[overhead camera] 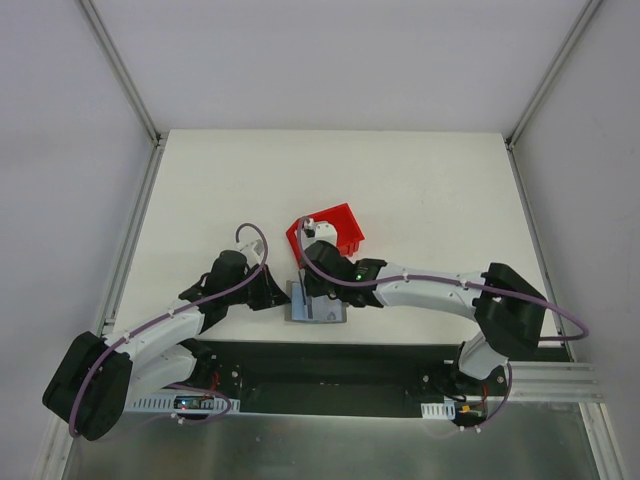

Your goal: Put the credit cards into the card holder

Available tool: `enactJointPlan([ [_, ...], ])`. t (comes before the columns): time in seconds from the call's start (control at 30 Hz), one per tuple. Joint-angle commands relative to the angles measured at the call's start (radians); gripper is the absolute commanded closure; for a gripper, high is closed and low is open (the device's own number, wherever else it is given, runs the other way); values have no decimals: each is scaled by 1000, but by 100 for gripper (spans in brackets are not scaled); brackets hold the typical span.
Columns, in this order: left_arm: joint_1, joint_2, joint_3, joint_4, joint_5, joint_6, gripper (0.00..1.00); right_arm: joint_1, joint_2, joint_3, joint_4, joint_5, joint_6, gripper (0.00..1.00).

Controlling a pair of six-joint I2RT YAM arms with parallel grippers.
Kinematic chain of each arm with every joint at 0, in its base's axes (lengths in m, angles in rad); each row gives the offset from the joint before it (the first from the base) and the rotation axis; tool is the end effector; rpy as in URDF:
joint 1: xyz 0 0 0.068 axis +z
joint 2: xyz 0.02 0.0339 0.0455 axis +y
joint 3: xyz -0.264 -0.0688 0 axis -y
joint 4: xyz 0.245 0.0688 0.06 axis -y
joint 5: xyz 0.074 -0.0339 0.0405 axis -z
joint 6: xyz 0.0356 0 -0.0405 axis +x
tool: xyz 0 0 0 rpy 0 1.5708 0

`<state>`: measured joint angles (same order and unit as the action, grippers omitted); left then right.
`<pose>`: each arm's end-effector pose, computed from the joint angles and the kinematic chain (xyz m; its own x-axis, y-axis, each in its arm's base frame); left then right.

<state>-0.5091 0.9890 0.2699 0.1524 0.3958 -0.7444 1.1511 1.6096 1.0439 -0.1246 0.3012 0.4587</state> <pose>0.1583 -0.1041 0.1605 -0.8419 -0.2460 -0.4803 0.2221 0.6532 -0.7239 0.1533 0.3176 0.2279 -0.5775 -0.2566 -0.7750 -0.5835 0.7937 0.1720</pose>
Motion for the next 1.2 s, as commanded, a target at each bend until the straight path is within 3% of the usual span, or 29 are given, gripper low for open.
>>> enactJointPlan([
  [0.0, 1, 2, -5, 18, 12, 5, 100, 10, -54, 42, -79, 73, -22, 100],
  [0.43, 1, 10, -3, 21, 11, 7, 100, 15, -120, 2, -139, 151, -15, 100],
  [0.7, 1, 22, -11, 21, 2, 8, 100, 4, -175, -56, -132, 124, 18, 100],
  [0.9, 1, 71, -41, 62, -15, 11, 100, -74, -221, -223, 116, -157, 121, 100],
  [1.17, 1, 134, -67, 124, -21, -4, 100, -139, -198, -392, 399, -328, 254, 100],
])
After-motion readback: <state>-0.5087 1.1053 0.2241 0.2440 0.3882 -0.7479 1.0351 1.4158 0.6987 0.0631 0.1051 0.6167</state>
